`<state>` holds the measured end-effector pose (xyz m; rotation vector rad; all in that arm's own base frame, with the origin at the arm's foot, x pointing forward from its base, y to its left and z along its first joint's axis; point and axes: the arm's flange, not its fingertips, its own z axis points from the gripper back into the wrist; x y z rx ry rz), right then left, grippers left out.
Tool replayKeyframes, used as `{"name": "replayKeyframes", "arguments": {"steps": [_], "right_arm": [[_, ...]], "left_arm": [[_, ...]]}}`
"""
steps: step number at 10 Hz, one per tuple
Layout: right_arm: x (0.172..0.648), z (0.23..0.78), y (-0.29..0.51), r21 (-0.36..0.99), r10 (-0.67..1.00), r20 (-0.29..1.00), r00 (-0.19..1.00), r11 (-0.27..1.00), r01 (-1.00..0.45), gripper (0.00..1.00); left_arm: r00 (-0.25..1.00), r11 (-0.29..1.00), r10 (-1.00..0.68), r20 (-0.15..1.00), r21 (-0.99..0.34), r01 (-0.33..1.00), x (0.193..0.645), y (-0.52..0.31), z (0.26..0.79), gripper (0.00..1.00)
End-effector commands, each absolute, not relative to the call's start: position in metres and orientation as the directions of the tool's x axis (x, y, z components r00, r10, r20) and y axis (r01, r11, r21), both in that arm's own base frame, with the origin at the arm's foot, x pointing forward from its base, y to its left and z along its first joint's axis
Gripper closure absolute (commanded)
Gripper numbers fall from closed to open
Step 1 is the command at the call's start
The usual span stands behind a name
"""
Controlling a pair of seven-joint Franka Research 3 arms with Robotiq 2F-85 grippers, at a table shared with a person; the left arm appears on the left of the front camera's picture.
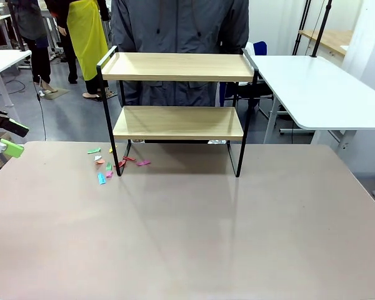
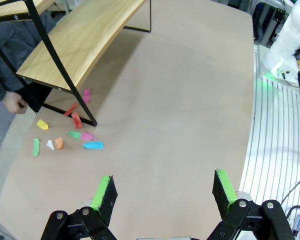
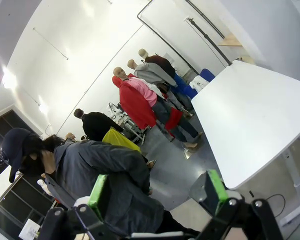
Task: Clean the shelf.
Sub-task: Hand the Duster back to the human.
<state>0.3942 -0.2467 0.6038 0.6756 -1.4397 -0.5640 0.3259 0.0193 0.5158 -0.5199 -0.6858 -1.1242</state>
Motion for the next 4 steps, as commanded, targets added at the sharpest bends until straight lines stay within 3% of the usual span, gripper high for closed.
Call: {"name": "replayKeyframes", "arguments": {"steps": [1,4], "right_arm": [[0.3933,0.6022,-0.2442,0.712,-0.709,0.703,0.06,0.701,-0.051,0.0],[0.3933,0.6022,-0.2442,0.712,-0.709,0.703,0.06,0.701,-0.051,0.0]], "left_arm": [[0.251,0.341,-0.622,0.742,-0.033,0.94,0.3267,0.0187,0.5166,0.0],[0.251,0.341,-0.622,0.742,-0.033,0.94,0.3267,0.0187,0.5166,0.0]]}}
